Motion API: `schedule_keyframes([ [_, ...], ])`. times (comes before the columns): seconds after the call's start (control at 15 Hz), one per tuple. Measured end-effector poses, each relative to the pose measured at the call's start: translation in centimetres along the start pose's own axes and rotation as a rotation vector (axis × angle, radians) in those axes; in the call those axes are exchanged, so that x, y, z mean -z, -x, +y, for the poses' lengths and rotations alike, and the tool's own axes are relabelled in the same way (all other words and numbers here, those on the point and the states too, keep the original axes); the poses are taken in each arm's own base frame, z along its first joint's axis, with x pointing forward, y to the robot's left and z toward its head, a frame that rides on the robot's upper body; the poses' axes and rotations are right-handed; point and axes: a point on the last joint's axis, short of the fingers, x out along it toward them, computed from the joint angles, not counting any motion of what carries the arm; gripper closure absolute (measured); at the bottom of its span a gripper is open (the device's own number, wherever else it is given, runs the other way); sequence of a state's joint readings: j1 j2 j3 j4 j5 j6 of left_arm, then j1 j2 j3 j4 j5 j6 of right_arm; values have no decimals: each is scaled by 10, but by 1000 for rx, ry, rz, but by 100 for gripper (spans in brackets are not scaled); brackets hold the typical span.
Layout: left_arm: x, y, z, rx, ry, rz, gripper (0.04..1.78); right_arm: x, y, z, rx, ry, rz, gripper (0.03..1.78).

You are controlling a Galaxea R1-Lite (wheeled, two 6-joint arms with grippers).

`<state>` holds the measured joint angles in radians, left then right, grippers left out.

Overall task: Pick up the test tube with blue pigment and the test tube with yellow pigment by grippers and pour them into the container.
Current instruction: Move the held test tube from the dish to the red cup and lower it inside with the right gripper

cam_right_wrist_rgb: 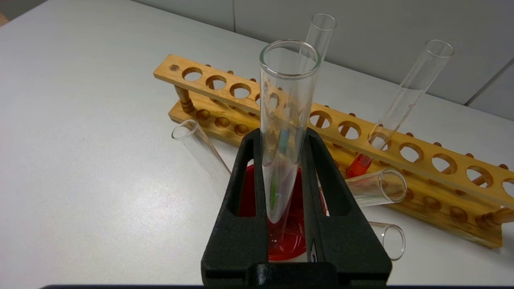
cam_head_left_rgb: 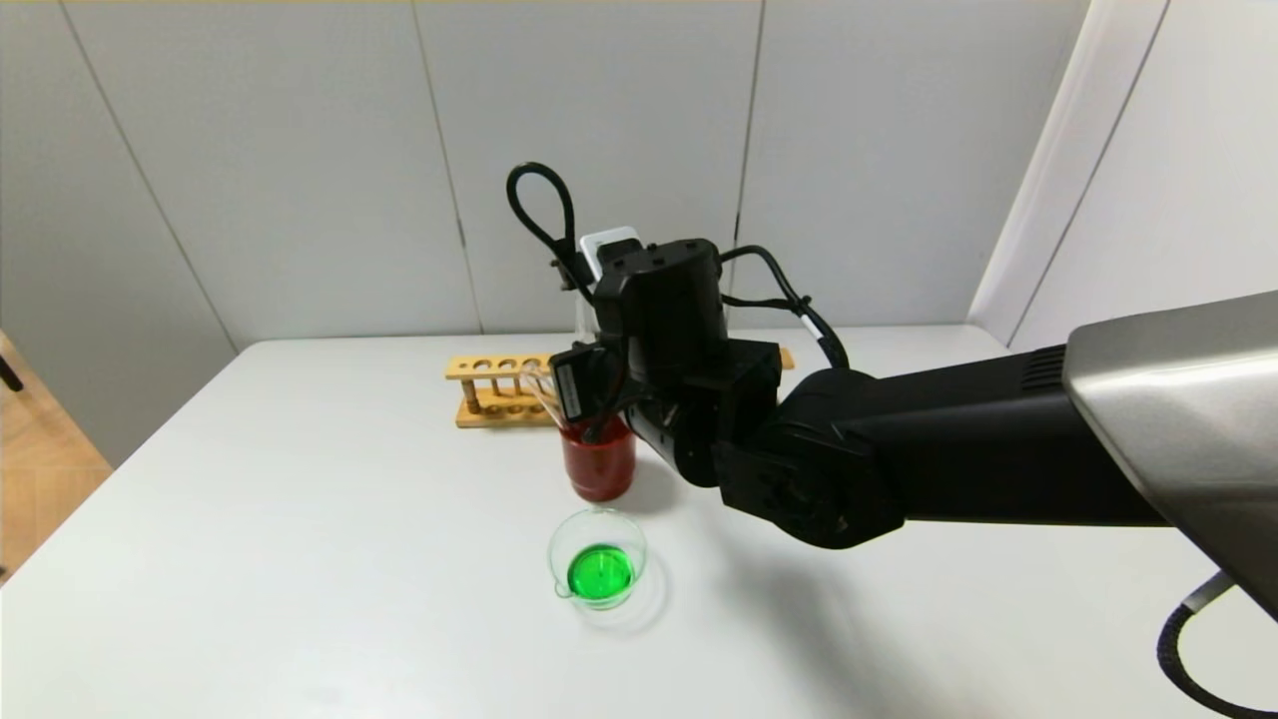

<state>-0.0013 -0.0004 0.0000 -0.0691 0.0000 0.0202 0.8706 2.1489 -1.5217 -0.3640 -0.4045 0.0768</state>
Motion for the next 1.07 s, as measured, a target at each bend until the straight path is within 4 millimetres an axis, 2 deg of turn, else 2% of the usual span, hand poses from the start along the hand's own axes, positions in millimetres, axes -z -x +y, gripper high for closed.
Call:
schedule_keyframes([
  [1.07, 0, 0, 0, 1, 1, 0, 11, 24, -11, 2, -15, 22, 63, 154],
])
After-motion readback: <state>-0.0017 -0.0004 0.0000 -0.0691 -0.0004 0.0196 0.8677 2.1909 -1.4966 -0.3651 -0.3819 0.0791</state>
